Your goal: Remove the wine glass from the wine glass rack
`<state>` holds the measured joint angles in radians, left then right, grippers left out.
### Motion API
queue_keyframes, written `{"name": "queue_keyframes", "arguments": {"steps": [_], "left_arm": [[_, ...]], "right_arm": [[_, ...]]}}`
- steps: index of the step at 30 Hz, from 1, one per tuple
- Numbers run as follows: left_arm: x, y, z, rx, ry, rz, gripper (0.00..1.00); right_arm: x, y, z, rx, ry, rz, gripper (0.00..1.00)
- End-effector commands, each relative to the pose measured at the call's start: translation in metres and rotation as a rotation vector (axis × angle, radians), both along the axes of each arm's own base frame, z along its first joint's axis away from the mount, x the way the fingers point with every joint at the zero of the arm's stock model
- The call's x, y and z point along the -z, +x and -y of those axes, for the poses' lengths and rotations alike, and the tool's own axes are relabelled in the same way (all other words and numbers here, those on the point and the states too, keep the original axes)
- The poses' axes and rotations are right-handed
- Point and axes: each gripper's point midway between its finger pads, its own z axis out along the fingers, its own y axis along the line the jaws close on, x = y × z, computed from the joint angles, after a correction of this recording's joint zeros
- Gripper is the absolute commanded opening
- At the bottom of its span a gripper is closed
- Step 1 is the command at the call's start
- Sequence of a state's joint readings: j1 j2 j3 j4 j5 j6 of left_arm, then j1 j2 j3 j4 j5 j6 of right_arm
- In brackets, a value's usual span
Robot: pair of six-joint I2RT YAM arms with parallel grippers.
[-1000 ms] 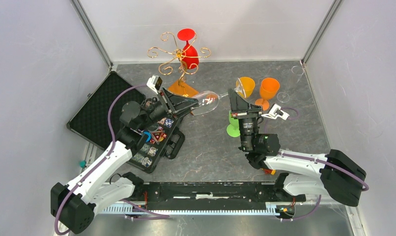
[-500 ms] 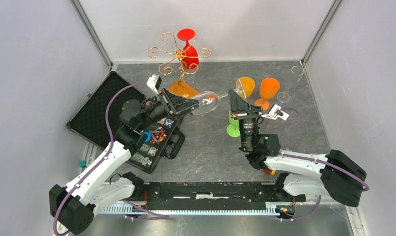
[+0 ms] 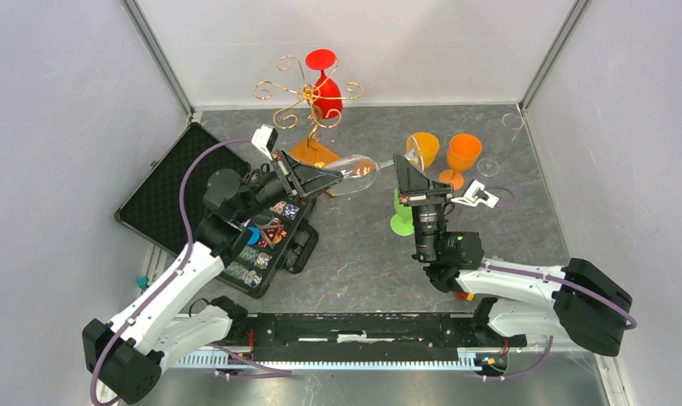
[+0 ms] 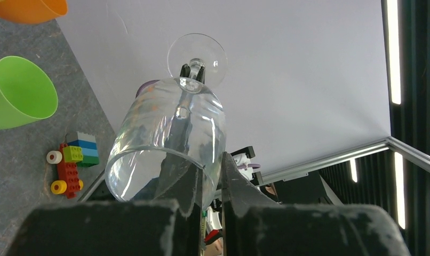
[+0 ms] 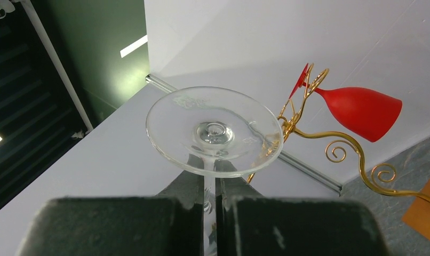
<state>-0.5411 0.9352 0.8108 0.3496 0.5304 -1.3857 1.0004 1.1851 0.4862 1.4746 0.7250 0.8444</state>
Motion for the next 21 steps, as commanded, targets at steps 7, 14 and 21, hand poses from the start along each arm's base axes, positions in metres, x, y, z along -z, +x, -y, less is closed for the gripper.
{"name": "queue_keyframes", "arguments": {"steps": [7,14,21], "left_arm": [[-0.041,-0.011,-0.004,0.001,-0.043,0.153,0.06],[-0.035,-0.006,-0.003,-0.027,0.003,0.18,0.45],[-0.029,0.005,-0.004,-0.082,0.041,0.225,0.28]], "right_arm": [[-0.062,-0.042,0.063,0.035,0.316,0.25,0.0],[-0.062,-0.042,0.064,0.037,0.316,0.249,0.0],[-0.056,-0.035,0.06,0.041,0.294,0.194,0.0]]}}
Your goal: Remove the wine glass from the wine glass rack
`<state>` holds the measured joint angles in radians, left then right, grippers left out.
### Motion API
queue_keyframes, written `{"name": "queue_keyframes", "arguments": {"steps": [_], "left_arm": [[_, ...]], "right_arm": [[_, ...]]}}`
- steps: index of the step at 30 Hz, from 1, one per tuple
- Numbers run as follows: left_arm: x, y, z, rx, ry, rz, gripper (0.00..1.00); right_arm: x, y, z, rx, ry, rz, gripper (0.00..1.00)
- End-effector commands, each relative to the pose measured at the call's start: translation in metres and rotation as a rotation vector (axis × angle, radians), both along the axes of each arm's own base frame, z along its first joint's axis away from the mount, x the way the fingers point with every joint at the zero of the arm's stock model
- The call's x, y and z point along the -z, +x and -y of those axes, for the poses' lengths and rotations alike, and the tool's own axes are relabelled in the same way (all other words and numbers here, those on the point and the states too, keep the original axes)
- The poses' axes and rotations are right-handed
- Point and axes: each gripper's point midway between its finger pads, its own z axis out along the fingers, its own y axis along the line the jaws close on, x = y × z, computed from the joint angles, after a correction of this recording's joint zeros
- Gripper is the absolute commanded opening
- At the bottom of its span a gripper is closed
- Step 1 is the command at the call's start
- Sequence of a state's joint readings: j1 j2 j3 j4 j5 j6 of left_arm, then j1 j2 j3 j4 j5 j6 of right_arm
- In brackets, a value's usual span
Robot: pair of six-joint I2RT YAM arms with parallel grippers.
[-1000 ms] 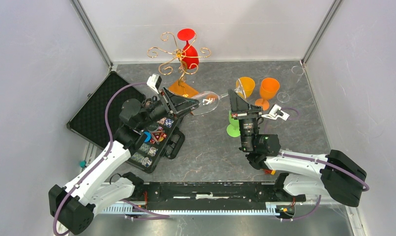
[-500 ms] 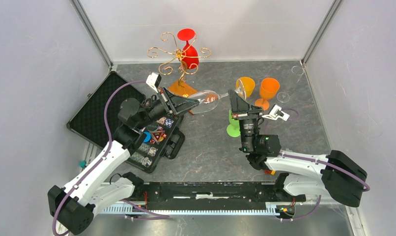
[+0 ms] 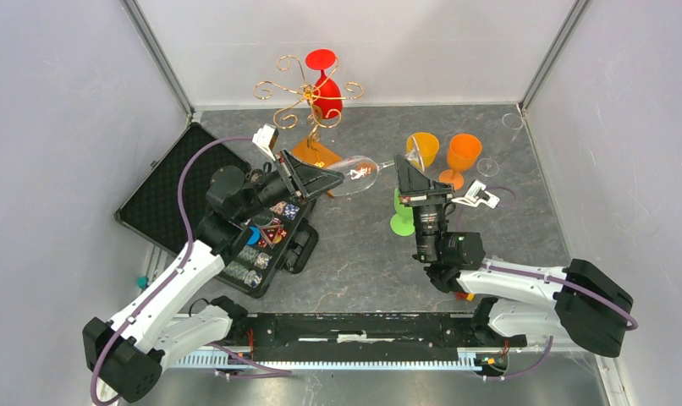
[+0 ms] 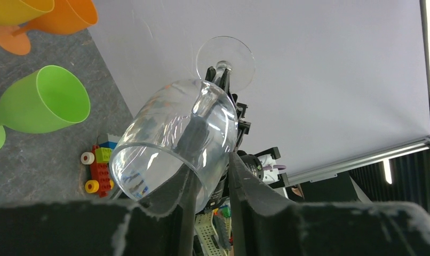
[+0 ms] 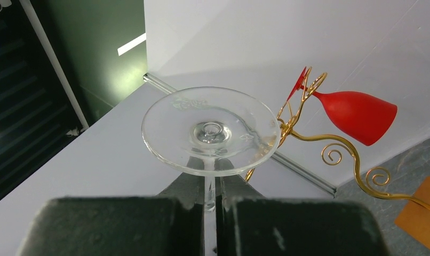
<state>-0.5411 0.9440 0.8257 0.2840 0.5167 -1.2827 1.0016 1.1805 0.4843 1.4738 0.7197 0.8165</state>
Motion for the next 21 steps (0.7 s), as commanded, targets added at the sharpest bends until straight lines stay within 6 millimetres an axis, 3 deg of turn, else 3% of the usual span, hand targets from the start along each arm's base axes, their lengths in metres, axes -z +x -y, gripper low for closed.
{"name": "queue_keyframes", "arguments": {"steps": [1,7,14,21], "left_arm": [[-0.042,0.0,-0.005,-0.053,-0.029,0.206,0.26],[-0.054,-0.008,-0.009,-0.052,-0.09,0.305,0.25],[-0.058,-0.007,-0.006,-0.043,-0.087,0.329,0.02],[-0.059,-0.005,0.002,0.0,-0.098,0.319,0.25]], "right_arm": [[-0.053,-0.031,0.059,0.031,0.312,0.165,0.0],[-0.04,-0.019,0.057,0.039,0.304,0.064,0.0],[-0.039,-0.018,0.054,0.029,0.303,0.05,0.0],[-0.042,-0.018,0.047,-0.005,0.313,0.064,0.0]]}}
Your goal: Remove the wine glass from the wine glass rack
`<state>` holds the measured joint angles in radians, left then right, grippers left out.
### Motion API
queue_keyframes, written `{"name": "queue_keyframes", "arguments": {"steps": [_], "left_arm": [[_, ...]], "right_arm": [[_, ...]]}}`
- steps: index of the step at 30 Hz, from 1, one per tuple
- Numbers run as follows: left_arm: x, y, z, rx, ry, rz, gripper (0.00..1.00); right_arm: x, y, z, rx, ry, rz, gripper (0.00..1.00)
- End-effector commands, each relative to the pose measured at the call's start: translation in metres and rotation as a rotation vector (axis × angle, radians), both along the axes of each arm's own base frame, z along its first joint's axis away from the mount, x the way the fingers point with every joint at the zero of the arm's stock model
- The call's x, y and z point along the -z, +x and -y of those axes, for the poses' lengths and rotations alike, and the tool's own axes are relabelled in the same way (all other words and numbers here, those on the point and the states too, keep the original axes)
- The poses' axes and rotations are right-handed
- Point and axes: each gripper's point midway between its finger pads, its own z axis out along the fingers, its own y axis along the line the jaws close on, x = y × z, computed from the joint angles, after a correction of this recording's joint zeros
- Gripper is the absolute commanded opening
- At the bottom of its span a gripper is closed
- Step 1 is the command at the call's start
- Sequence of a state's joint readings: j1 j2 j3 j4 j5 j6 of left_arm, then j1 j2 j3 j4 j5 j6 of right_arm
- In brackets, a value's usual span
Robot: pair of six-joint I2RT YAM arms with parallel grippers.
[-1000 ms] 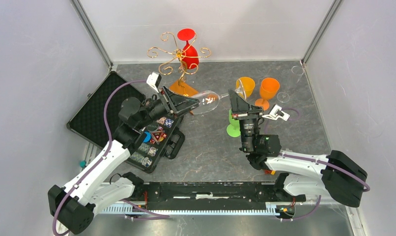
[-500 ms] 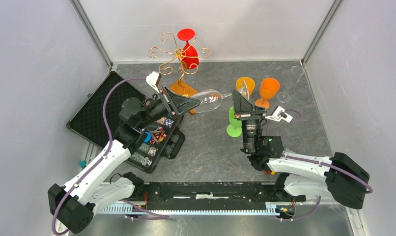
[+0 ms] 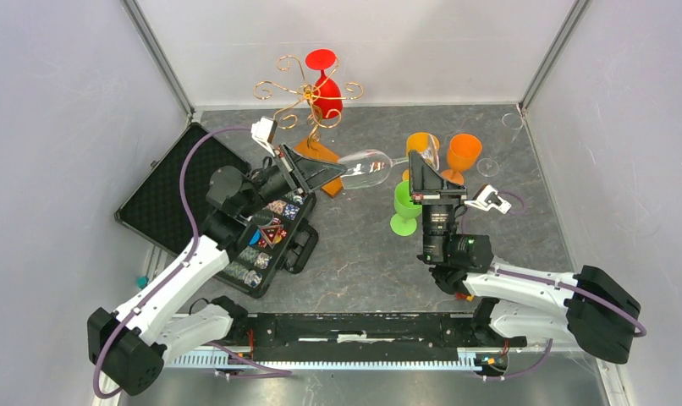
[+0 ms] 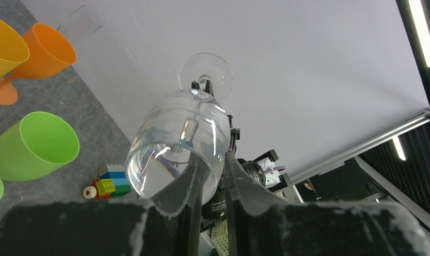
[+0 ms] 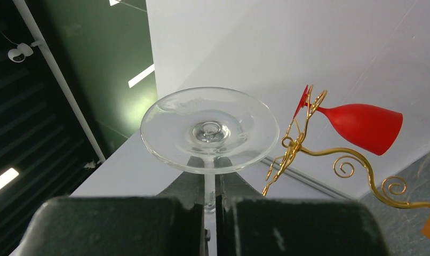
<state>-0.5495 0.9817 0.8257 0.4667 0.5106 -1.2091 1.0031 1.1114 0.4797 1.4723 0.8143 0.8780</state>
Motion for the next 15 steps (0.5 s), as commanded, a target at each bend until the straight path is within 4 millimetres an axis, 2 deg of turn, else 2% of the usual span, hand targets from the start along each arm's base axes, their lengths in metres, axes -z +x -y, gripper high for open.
{"name": "queue_keyframes", "arguments": {"steps": [1,5,12,13,15], "left_arm": [[-0.037,-0.01,0.0,0.023,-0.056,0.134,0.26],[-0.037,-0.01,0.005,0.05,-0.058,0.121,0.32],[-0.041,-0.013,0.006,0.065,-0.073,0.109,0.18],[-0.041,-0.014,0.007,0.074,-0.072,0.108,0.19],[-0.041,-0.014,0.01,0.09,-0.072,0.1,0.29]], "right_arm": [[-0.029,-0.015,0.018,-0.03,0.171,0.097,0.0],[-0.029,-0.014,0.015,-0.041,0.171,0.1,0.0],[-0.029,-0.014,0.014,-0.048,0.172,0.1,0.0],[-0.028,-0.014,0.012,-0.052,0.169,0.099,0.0],[-0.027,-0.013,0.011,-0.058,0.17,0.095,0.0]]}}
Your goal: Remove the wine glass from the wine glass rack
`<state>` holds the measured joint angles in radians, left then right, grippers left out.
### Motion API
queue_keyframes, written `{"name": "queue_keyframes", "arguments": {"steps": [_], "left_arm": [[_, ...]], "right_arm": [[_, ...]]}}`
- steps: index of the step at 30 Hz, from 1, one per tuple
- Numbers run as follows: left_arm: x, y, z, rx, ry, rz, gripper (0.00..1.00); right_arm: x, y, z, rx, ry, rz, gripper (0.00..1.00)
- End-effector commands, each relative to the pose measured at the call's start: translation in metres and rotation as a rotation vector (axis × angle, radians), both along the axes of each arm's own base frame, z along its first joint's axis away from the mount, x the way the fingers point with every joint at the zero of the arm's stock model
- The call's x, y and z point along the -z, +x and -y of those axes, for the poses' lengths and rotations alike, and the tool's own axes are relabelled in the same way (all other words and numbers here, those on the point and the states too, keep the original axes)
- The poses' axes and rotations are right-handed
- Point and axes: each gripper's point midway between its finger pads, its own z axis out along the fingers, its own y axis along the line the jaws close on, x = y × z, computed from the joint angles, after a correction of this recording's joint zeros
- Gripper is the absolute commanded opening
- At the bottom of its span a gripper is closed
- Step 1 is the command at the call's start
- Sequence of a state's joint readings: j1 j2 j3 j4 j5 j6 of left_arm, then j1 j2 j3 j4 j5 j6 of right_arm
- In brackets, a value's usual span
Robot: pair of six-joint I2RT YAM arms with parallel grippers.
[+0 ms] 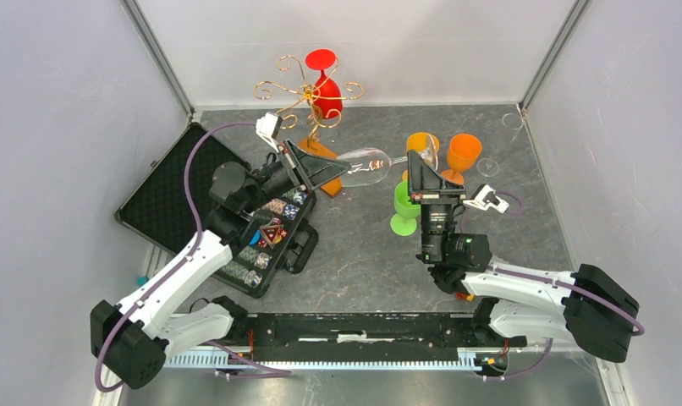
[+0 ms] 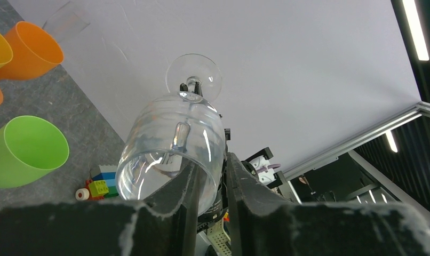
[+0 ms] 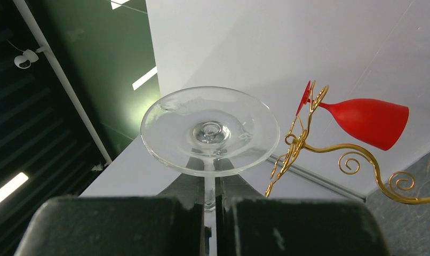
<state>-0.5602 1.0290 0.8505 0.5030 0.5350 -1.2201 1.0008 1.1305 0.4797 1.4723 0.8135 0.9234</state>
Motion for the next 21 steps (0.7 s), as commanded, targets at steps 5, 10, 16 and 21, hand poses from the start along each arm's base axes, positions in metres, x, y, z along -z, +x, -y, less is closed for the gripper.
{"name": "queue_keyframes", "arguments": {"steps": [5,10,16,21], "left_arm": [[-0.035,-0.013,0.006,0.06,-0.05,0.077,0.34],[-0.032,-0.009,0.008,0.051,-0.032,0.069,0.15],[-0.031,-0.004,0.006,0.004,0.019,0.094,0.02],[-0.037,0.0,0.001,-0.062,0.083,0.159,0.02]], "right_arm": [[-0.027,-0.014,0.012,-0.043,0.144,0.095,0.0],[-0.027,-0.015,0.011,-0.048,0.136,0.101,0.0],[-0.023,-0.018,0.017,-0.03,0.113,0.101,0.08],[-0.022,-0.024,0.025,-0.001,0.067,0.115,0.48]]}}
